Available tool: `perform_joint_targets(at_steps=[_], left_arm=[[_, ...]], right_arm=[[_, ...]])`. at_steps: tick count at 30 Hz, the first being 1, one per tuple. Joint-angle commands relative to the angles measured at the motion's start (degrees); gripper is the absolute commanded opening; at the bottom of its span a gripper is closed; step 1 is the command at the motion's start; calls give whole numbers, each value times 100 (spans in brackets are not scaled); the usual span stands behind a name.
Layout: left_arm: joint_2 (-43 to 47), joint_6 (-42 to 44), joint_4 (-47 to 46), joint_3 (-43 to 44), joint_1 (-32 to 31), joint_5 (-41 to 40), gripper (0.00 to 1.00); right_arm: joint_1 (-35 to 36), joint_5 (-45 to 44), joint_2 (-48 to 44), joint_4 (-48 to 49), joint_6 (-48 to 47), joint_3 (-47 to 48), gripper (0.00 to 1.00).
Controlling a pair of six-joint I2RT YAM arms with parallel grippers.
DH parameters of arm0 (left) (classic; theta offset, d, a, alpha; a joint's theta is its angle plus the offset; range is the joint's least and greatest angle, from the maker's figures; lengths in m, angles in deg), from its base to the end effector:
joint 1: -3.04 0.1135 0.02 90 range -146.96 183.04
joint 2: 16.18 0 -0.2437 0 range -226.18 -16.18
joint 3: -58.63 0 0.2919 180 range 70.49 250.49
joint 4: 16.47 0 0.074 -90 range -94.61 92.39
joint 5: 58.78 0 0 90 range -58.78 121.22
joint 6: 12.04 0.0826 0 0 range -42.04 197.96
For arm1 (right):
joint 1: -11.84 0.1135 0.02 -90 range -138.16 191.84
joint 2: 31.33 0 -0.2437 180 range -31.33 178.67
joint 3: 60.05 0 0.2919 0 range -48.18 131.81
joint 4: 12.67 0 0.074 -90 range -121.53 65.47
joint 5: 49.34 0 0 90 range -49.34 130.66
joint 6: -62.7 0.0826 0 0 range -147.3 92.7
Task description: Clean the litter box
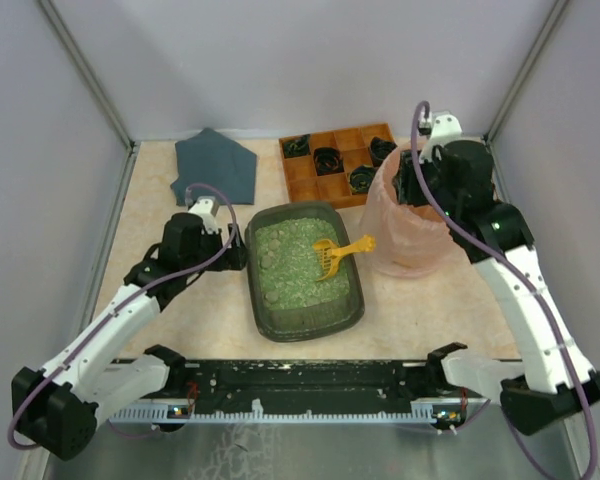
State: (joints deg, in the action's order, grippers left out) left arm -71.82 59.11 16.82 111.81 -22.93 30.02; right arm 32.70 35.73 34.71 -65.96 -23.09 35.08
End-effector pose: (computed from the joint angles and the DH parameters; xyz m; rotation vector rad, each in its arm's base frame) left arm 0.2715 -0.1303 0.2107 0.1263 2.2220 -0.4131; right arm 0.3003 0.1068 0.4140 -0.2340 1.9831 0.1964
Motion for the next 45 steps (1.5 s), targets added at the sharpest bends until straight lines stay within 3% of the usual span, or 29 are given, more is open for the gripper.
perform_joint_targets(at_steps=[1, 10, 18, 29, 35, 45], left_arm=[[278, 419, -371, 209, 7, -141, 97], [486, 1129, -1139, 216, 10, 276, 100], [506, 1681, -1650, 68, 13, 546, 100], [534, 1884, -1480, -73, 7, 700, 100], [612, 1898, -1461, -105, 14, 708, 100], [737, 1965, -1613, -217, 10, 701, 100]], right_arm=[[-3, 649, -910, 744, 20, -588, 45], [-3, 1515, -2125, 802, 780, -1702, 48], [9, 1490, -2233, 354, 1797, -2258, 48], [520, 657, -2740, 1296, 3078, -3664, 51], [956, 343, -2497, 2170, 3271, -4096, 61], [1043, -101, -2130, 3141, 3225, -4569, 61]])
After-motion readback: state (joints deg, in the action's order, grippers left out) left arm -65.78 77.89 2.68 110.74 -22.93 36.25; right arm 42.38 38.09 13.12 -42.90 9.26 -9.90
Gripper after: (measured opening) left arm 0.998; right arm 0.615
